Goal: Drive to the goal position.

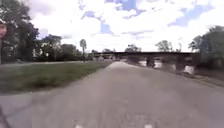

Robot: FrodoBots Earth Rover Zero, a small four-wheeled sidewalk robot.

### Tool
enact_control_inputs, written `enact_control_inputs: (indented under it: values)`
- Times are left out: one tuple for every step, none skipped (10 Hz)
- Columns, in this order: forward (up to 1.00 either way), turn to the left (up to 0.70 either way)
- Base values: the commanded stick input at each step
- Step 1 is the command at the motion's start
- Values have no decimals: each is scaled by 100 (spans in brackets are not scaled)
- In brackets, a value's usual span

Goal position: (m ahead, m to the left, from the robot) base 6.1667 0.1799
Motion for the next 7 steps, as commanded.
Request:
enact_control_inputs:
  values:
    - [100,0]
    - [100,0]
    - [100,0]
    - [100,0]
    - [100,0]
    - [100,0]
    - [100,0]
